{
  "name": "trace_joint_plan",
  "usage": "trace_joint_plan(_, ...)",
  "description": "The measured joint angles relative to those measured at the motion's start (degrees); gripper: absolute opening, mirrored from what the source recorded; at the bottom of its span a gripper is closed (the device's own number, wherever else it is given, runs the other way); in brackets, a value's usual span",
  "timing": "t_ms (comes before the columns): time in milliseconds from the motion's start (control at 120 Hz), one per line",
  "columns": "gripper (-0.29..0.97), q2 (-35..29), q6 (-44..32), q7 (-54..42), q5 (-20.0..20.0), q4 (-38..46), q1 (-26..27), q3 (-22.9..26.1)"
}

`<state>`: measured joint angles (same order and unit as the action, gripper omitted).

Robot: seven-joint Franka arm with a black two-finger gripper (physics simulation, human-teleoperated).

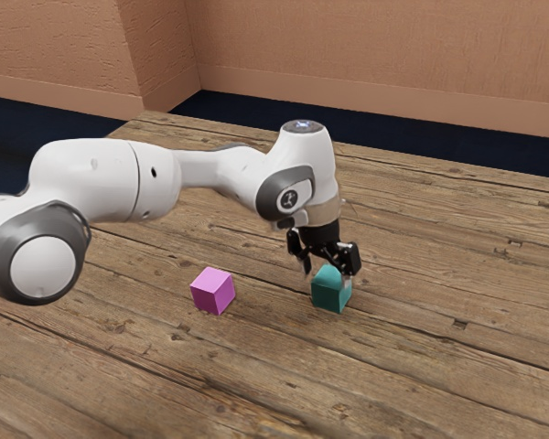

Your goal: Pick up the blue block with one arm, and put the blue block on the pink block with one arm

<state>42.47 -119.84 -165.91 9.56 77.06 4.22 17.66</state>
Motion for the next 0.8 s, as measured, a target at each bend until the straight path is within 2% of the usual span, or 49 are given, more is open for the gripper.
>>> trace_joint_plan(800, 0.68, 3.59, -0.26, -0.10, 0.36, -3.29, 0.00, 0.08)
